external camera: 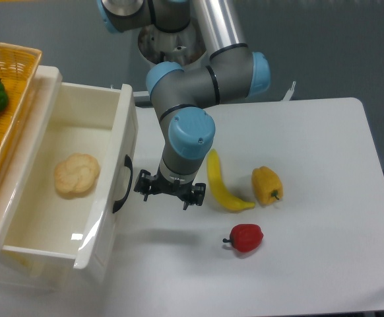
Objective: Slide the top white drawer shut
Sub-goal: 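Position the gripper fingers against the drawer front beside the handle, then push the white drawer front inward with the gripper until shut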
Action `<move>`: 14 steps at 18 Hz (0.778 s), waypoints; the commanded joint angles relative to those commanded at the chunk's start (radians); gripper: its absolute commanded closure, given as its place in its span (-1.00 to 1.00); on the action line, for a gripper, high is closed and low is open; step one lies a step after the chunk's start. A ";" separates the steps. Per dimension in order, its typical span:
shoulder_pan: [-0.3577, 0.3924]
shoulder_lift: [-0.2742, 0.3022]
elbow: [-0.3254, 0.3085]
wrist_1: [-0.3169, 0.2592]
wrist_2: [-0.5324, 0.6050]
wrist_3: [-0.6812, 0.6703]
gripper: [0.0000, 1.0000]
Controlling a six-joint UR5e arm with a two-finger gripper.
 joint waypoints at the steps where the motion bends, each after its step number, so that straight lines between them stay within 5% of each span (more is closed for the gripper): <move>1: -0.003 0.002 0.000 0.000 0.000 0.002 -1.00; 14: -0.009 0.000 0.005 0.002 -0.014 0.006 -1.00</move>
